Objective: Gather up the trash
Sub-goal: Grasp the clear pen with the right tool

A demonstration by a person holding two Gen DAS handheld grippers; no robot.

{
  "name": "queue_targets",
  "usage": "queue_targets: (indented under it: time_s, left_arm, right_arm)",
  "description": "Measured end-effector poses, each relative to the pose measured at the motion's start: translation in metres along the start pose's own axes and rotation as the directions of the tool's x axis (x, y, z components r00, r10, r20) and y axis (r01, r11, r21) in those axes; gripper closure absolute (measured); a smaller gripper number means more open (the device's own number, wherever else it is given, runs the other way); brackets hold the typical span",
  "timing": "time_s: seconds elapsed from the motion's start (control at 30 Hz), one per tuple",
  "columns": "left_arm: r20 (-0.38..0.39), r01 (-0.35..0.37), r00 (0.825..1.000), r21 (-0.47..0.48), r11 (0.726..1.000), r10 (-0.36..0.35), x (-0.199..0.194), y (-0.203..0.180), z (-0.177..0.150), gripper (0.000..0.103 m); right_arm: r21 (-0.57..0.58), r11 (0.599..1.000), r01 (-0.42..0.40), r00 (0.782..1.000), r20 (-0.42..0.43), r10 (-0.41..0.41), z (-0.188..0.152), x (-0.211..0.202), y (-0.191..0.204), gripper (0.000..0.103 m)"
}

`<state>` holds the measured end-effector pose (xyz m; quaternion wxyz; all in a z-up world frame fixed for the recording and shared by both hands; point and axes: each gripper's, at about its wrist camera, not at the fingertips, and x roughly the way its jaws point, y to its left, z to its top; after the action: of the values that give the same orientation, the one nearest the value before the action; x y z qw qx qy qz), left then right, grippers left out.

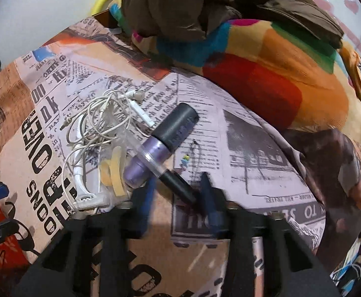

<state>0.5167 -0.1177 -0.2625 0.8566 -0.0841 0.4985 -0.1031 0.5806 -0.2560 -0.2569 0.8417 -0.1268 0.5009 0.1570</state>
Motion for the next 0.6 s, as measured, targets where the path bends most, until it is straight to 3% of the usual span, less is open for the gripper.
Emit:
queue_targets:
  time_s: [0.13, 0.43, 0.6]
  left_arm:
    - [-0.008, 0.008, 1.000, -0.007, 1.000, -0.008, 0.003, 0.000, 0.000, 0.048]
    - [-0.001, 0.017, 1.000, 0.018, 1.000, -0.017, -0.004, -0.015, 0.006, 0.048]
    - [0.016, 0.001, 1.000, 0.012, 1.000, -0.001, 0.003, -0.020, 0.020, 0.048]
  right_arm:
    - [0.020, 1.000, -0.022, 1.000, 0.022, 0.021, -0.007, -0.009, 0.000, 0.093]
    - [0.074, 0.991, -0.112, 0.993, 0.057, 0.108, -0.041, -0.052, -0.011, 0.093]
    - [0.107, 0.983, -0.151, 0.988, 0.036, 0.148, -0.052, -0.053, -0.012, 0.093]
